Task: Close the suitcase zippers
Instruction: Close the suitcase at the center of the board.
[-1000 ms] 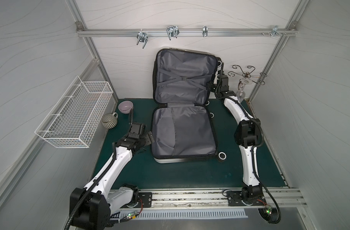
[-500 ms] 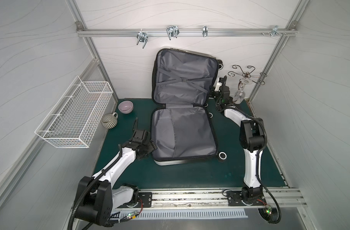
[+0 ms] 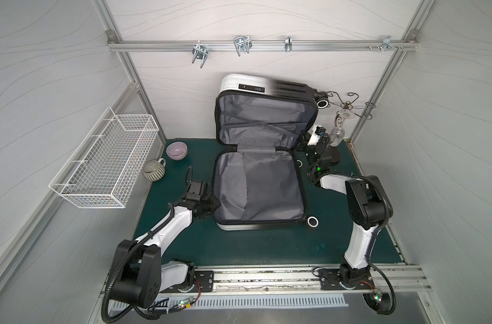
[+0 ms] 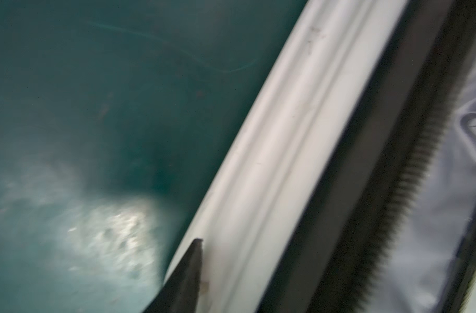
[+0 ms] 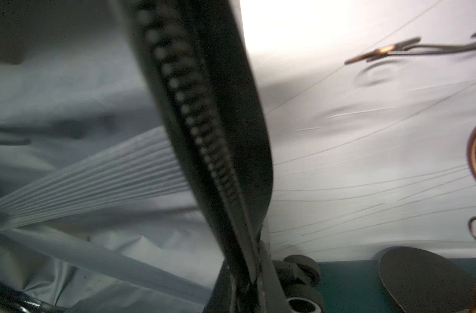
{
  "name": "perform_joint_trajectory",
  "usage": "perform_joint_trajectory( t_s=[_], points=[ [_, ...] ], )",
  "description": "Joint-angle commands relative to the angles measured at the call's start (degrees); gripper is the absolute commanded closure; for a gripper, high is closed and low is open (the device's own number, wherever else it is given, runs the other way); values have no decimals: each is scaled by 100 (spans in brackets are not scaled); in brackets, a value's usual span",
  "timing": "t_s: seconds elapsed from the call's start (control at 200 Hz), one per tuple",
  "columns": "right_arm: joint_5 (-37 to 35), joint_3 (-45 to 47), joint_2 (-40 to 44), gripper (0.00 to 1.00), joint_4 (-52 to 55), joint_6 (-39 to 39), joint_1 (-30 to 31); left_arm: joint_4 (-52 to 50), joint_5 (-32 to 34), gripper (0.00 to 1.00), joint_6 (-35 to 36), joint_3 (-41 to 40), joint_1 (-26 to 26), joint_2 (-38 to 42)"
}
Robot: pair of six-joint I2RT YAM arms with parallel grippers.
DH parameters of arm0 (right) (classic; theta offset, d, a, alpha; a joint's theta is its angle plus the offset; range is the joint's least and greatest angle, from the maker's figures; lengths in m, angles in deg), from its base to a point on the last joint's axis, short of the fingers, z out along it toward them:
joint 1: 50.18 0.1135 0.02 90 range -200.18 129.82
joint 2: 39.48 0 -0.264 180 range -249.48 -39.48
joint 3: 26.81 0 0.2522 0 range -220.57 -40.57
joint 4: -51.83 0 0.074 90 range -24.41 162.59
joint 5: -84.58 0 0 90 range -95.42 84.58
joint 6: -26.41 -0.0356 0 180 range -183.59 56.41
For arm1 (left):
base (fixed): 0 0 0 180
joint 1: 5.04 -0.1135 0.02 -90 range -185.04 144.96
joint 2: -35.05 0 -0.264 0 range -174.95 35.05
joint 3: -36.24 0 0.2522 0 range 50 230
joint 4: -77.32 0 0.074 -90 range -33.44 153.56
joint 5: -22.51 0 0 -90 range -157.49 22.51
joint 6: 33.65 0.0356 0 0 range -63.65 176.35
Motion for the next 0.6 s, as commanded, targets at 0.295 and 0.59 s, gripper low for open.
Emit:
perform_joint_trajectory(
  t_s=[0.295,0.59],
  points=[
    [-717,2959,2623,100,-1609,1683,1580,1125,-221,77,-198,-198,-475,-217],
    [-1300,4234,3682,100,-838,1513,1711,-620,-755,58,443,-70,-1808,932]
  ],
)
